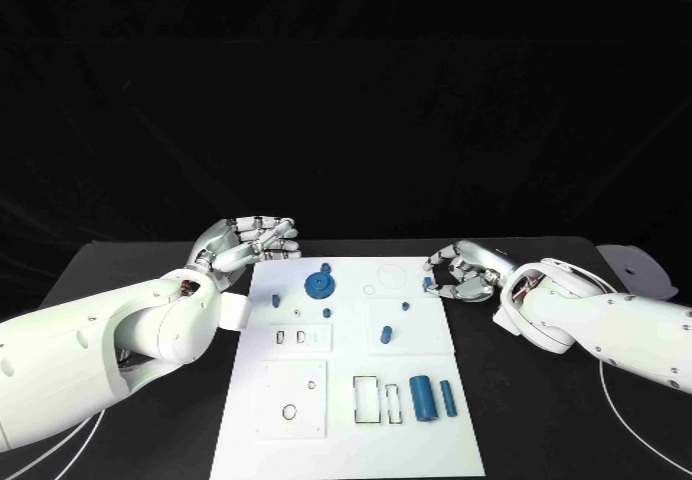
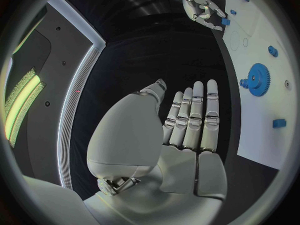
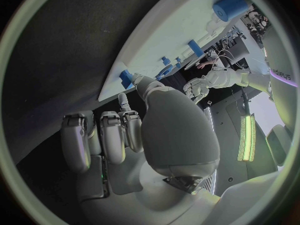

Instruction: Assemble the parts on the task board

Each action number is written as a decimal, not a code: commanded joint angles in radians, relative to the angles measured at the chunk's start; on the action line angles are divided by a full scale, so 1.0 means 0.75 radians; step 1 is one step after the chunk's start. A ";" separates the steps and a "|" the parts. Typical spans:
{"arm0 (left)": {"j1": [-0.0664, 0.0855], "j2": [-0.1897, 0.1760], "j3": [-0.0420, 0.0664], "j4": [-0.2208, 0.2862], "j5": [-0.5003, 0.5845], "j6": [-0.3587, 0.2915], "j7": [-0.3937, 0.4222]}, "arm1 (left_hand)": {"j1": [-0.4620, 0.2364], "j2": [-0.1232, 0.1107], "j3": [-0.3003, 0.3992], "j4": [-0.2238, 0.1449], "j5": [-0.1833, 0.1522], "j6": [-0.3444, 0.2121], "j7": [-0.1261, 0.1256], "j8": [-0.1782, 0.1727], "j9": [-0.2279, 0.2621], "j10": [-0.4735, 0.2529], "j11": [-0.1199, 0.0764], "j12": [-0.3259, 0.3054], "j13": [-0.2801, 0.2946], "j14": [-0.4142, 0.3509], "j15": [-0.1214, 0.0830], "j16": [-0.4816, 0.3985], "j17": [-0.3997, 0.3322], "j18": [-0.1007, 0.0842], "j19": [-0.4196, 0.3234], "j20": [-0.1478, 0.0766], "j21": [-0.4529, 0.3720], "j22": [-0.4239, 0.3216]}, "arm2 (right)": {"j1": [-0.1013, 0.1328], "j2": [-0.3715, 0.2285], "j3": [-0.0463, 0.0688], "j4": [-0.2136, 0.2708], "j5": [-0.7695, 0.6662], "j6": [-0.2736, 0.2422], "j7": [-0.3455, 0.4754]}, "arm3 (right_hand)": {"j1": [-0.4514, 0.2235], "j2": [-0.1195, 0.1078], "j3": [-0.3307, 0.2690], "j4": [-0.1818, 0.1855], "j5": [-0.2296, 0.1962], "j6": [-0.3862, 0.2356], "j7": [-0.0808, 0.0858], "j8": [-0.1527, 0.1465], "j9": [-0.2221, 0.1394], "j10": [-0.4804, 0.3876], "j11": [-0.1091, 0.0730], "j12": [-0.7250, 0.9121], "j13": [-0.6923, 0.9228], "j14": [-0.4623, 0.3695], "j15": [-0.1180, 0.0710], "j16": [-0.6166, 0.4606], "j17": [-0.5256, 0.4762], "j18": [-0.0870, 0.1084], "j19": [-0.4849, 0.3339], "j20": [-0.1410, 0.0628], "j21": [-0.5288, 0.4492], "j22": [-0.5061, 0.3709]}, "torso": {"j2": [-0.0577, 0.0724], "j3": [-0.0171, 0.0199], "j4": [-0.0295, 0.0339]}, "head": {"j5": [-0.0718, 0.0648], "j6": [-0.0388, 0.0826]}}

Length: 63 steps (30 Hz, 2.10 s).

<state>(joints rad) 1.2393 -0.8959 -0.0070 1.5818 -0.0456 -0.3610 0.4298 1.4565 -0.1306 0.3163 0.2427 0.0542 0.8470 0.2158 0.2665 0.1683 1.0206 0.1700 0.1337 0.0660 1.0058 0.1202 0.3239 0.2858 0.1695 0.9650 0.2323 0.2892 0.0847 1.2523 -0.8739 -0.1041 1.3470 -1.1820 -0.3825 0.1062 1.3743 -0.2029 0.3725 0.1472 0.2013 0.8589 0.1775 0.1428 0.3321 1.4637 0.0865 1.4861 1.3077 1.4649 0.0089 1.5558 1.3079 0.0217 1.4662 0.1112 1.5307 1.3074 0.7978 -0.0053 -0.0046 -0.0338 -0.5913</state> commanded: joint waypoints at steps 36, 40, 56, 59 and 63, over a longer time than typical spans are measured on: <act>0.001 0.015 0.001 -0.016 0.004 0.023 0.003 | -0.006 -0.003 0.009 0.000 0.001 -0.008 0.014 -0.004 0.002 0.005 0.002 -0.011 0.001 -0.001 0.005 -0.006 0.003 0.019 0.006 0.000 -0.007 -0.003 | -0.014 0.029 -0.001 -0.018 -0.054 0.039 -0.040 | -0.022 0.038 0.043 -0.006 -0.008 0.096 -0.013 0.043 -0.002 0.080 -0.004 0.039 0.277 0.131 0.003 0.009 0.300 -0.016 0.111 0.007 0.013 0.311 | -0.001 0.0016 -0.0015 | 0.009 -0.012; 0.001 0.016 0.001 -0.017 0.004 0.023 0.002 | -0.006 -0.003 0.009 0.000 0.001 -0.008 0.014 -0.004 0.002 0.005 0.002 -0.011 0.001 -0.001 0.005 -0.006 0.003 0.019 0.006 0.000 -0.007 -0.003 | -0.014 0.034 -0.001 -0.023 -0.058 0.046 -0.044 | -0.023 0.043 0.052 -0.010 -0.009 0.114 -0.020 0.051 -0.001 0.083 -0.010 0.043 0.280 0.131 -0.002 0.010 0.302 -0.017 0.112 0.004 0.014 0.312 | -0.001 0.0008 -0.0011 | 0.008 -0.013; 0.001 0.014 0.001 -0.018 0.004 0.023 0.000 | -0.006 -0.003 0.011 -0.001 0.001 -0.009 0.015 -0.005 0.003 0.006 0.003 -0.014 0.001 -0.001 0.005 -0.007 0.006 0.019 0.007 0.000 -0.008 -0.004 | -0.017 0.039 -0.001 -0.029 -0.067 0.045 -0.046 | -0.024 0.054 0.069 -0.020 -0.012 0.146 -0.033 0.067 0.004 0.086 -0.021 0.045 0.283 0.131 -0.012 0.009 0.301 -0.017 0.113 -0.005 0.015 0.314 | -0.001 0.0026 -0.0023 | 0.007 -0.015; 0.001 0.014 0.001 -0.018 0.004 0.023 0.000 | -0.006 -0.003 0.011 -0.001 0.001 -0.009 0.015 -0.005 0.003 0.006 0.003 -0.014 0.001 -0.001 0.005 -0.007 0.006 0.019 0.007 0.000 -0.008 -0.004 | -0.017 0.040 -0.001 -0.027 -0.067 0.033 -0.045 | -0.028 0.057 0.073 -0.023 -0.014 0.159 -0.038 0.075 0.007 0.088 -0.026 0.048 0.286 0.131 -0.017 0.009 0.301 -0.018 0.115 -0.009 0.018 0.316 | -0.001 0.0024 -0.0026 | 0.004 -0.014; 0.001 0.014 0.001 -0.018 0.004 0.024 -0.001 | -0.006 -0.003 0.011 -0.001 0.001 -0.009 0.015 -0.005 0.003 0.006 0.003 -0.014 0.001 -0.001 0.005 -0.007 0.006 0.019 0.007 0.000 -0.008 -0.004 | -0.017 0.040 -0.001 -0.022 -0.064 -0.015 -0.036 | -0.047 0.064 0.076 -0.018 -0.017 0.179 -0.047 0.087 0.012 0.095 -0.034 0.055 0.293 0.131 -0.024 0.010 0.304 -0.021 0.121 -0.016 0.026 0.325 | 0.000 0.0027 -0.0019 | 0.005 -0.015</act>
<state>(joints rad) 1.2391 -0.8867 -0.0070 1.5671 -0.0456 -0.3594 0.4243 1.4565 -0.1306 0.3190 0.2400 0.0542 0.8470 0.2158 0.2666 0.1695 1.0206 0.1700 0.1277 0.0660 1.0059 0.1202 0.3240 0.2891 0.1695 0.9650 0.2323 0.2892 0.0826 1.2410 -0.8449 -0.1038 1.3275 -1.2187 -0.3713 0.0744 1.3460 -0.1589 0.4251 0.1308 0.1934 0.9880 0.1416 0.2050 0.3399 1.4683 0.0662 1.5248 1.3075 1.4684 -0.0023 1.5596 1.3073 0.0220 1.4659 0.1039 1.5471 1.3076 0.7971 -0.0035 -0.0063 -0.0300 -0.6020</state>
